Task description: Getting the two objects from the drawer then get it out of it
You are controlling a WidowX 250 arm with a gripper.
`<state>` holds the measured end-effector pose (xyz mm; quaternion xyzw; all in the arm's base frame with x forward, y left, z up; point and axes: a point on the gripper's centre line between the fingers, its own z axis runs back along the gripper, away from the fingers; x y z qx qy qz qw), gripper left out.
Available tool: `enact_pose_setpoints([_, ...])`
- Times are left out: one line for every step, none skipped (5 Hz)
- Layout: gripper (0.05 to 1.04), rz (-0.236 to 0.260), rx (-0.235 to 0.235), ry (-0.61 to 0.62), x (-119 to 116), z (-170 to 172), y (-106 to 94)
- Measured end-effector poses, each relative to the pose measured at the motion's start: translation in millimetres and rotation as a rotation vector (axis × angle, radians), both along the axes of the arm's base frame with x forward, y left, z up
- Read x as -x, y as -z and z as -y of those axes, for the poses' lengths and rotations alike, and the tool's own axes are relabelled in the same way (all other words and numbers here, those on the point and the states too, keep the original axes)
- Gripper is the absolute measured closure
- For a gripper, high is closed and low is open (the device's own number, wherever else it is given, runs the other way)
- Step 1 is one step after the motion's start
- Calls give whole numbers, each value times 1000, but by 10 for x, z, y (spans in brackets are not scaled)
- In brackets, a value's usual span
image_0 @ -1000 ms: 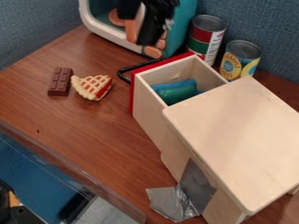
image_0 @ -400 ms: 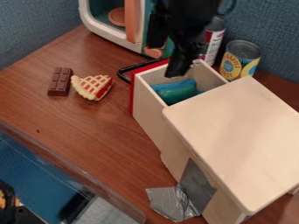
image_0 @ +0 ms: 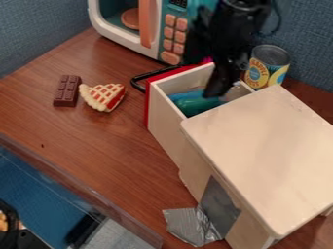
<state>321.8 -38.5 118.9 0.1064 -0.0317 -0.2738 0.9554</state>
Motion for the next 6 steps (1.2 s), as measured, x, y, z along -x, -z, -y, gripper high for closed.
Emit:
enact_pose_setpoints([83, 2, -26, 8, -90, 0, 98])
enact_pose_setpoints([84, -3, -41, 12, -148, -7, 160])
enact_pose_setpoints([84, 4, -48, 20, -173, -14, 157])
enact_pose_setpoints([84, -1, -10, 44, -181, 52, 191])
enact_pose_setpoints([84, -5, 43, 53, -197, 22, 200])
enact_pose_setpoints([84, -26, 76, 43, -208, -39, 276])
